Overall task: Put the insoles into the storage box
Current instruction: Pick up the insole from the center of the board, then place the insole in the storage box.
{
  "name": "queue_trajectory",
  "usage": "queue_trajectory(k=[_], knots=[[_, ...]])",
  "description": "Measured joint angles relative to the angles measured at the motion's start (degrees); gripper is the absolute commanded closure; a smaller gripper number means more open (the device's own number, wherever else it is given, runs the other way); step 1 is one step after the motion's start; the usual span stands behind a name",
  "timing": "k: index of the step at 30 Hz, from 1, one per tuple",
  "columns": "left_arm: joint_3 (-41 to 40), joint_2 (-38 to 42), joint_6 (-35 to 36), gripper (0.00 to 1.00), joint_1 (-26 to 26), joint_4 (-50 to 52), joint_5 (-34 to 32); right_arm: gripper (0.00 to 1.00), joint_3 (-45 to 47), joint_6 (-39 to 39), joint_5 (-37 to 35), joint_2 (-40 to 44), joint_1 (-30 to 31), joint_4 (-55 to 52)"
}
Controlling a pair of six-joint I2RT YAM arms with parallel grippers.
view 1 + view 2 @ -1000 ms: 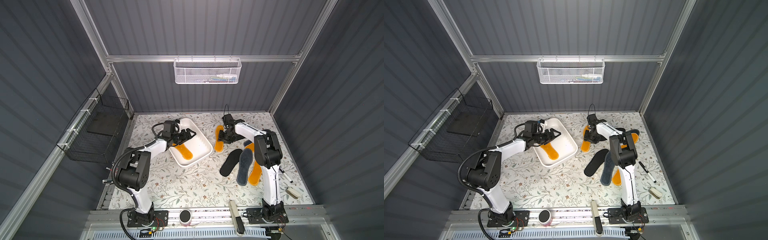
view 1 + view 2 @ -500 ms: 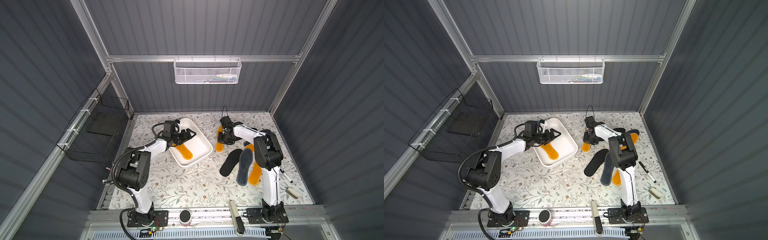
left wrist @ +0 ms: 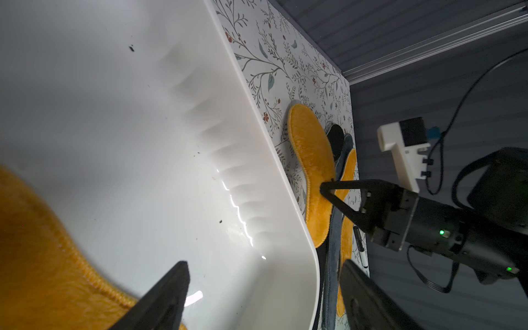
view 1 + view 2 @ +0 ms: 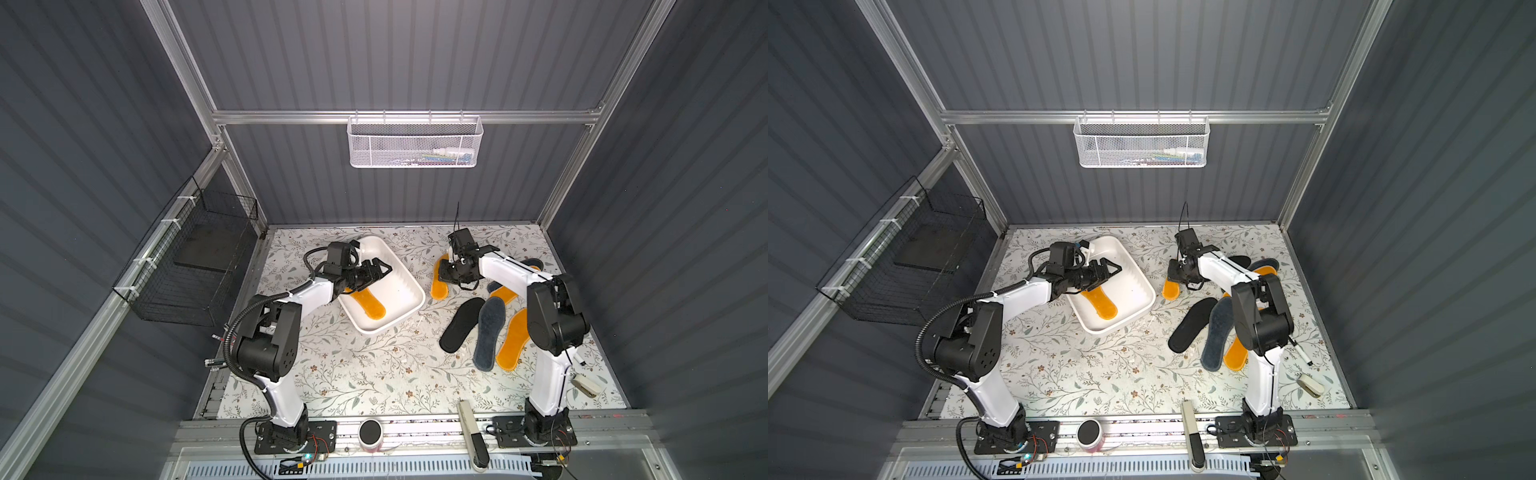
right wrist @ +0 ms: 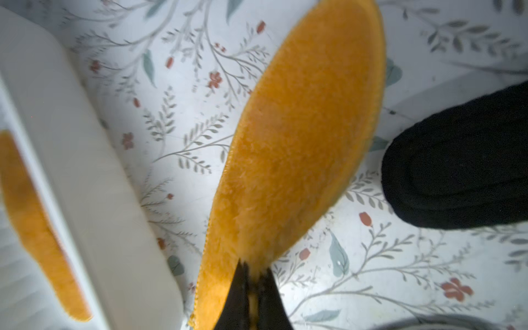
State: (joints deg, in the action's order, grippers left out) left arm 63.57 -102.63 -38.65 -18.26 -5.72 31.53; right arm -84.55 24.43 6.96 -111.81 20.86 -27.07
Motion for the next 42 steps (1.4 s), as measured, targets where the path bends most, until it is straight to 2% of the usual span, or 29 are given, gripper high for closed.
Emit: queue_trajectory(k=[9, 16, 27, 35, 42], knots=[[0.0, 0.0, 0.0, 0.16, 0.0, 0.2, 0.0, 0.97, 0.8, -7.6, 4.9, 11.0, 0.2, 1.9], [-1.2, 0.0, -1.1, 0.19, 0.4, -2.4, 1.8, 0.98, 1.7, -13.7, 9.0, 13.3, 2.7, 2.5], [-4.3, 2.8, -1.4, 0.19, 3.2, -3.3, 1.9, 0.97, -2.3, -19.9, 13.4, 7.5, 10.8, 1.2], [-5.6, 4.7, -1.4, 0.20, 4.7, -3.3, 1.0, 0.97, -8.2, -21.5, 13.1, 0.3, 15.2, -1.7], [-7.5, 6.9, -1.4, 0.20, 6.6, -2.4, 0.4, 0.96, -13.0, -22.1, 10.5, -5.0, 16.6, -4.6]])
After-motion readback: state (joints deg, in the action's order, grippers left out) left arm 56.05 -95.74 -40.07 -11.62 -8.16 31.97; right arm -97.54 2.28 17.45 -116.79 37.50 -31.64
